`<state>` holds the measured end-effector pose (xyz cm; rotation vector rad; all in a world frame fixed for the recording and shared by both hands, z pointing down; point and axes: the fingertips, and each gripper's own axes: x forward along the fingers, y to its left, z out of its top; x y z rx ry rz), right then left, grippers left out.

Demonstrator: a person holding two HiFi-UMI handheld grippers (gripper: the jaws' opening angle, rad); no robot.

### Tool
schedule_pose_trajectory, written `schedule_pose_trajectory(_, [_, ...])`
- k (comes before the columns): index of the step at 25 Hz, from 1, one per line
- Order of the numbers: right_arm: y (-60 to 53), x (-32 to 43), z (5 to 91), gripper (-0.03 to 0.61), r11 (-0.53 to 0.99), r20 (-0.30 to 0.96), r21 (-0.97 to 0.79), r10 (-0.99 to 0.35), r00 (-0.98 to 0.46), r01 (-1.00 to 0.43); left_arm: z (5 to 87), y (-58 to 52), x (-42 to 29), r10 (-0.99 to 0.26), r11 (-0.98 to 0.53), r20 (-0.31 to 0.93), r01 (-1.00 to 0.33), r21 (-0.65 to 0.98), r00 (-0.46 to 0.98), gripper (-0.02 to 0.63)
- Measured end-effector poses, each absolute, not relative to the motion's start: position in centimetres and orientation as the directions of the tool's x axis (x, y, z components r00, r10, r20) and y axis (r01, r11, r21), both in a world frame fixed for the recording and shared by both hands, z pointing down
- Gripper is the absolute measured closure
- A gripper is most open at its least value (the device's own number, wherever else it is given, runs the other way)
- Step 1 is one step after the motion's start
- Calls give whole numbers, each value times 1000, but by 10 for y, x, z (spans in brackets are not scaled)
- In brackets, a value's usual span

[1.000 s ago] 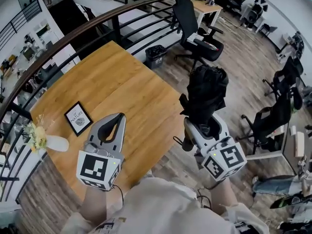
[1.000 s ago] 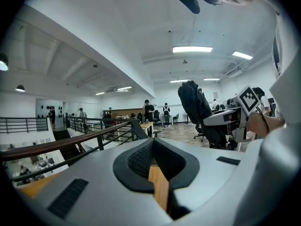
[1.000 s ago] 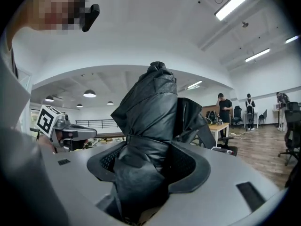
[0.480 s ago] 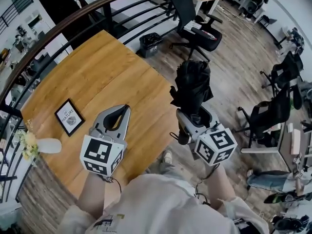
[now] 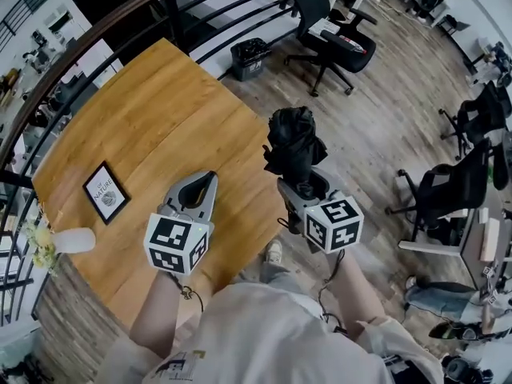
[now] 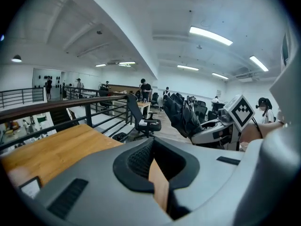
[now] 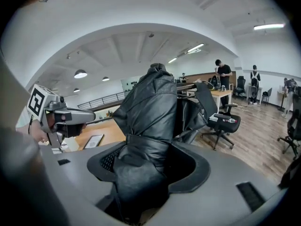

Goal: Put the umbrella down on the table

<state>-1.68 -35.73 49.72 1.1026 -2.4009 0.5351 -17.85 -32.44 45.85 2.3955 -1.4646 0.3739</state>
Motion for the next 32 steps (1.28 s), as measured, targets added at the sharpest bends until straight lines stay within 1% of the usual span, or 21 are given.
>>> schedule_pose_trajectory(7, [-383,-1,585,290,576,656,-228,-504,-561,-785,517,-350,-159,-758,-402,472,-892,206,451,597])
schedule_pose_trajectory(15, [-386,11,672,290,545,759,-247,-405,-509,-801,587,-350,-140,-659,-421,601,-884,204,453,597])
schedule_pose_trajectory(22, [-388,18,727,290,488,805,-293,-338,-488,-822,634,-354,-130,-595,-344,640,-874,344,486,597])
schedule_pose_trajectory(27, [-391,20,752,288,480,836,-277,-307,-455,-832,647,-355,-125,-579,-312,644,-865,393,501,597])
schedule_pose_trajectory(32, [-391,24,769,284,451,856,-287,-276,-438,-845,655,-352,-118,-561,-311,655,-862,400,507,597])
